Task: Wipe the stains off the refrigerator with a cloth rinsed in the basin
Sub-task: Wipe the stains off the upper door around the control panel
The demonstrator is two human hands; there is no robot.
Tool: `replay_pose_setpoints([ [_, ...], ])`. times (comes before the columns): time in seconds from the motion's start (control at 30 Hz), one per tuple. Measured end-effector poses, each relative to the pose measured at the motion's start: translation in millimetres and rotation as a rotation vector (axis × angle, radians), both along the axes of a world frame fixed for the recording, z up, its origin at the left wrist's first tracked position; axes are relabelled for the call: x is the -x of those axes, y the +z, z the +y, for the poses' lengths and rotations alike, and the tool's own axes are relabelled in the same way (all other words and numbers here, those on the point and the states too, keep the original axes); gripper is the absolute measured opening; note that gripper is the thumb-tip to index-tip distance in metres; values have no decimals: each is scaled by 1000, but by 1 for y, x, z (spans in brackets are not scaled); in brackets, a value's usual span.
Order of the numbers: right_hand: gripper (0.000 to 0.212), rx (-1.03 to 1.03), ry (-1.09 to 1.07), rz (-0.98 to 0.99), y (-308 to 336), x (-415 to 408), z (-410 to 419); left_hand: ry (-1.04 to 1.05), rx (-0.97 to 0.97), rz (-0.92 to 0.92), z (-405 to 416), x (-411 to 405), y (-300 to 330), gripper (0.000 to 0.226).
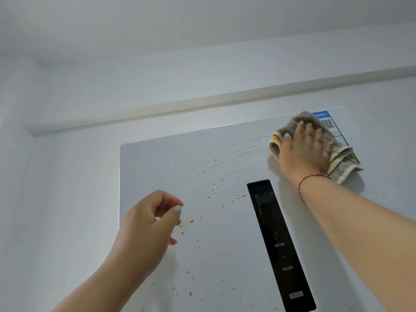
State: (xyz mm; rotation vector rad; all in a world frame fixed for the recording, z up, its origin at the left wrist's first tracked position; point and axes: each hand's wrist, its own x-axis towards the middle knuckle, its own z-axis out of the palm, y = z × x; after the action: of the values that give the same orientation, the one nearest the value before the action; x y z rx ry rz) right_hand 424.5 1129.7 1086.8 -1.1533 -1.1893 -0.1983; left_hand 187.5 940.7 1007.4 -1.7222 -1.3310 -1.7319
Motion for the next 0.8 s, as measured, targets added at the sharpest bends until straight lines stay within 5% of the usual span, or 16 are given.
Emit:
replay_pose_setpoints([
  [0.3,63,-125,-3,-280,18,125,-67,144,-109,13,-14,49,16,18],
  [0.8,62,-493,105,-945,3,233,-118,-45,-192,-188,-18,80,28,22],
])
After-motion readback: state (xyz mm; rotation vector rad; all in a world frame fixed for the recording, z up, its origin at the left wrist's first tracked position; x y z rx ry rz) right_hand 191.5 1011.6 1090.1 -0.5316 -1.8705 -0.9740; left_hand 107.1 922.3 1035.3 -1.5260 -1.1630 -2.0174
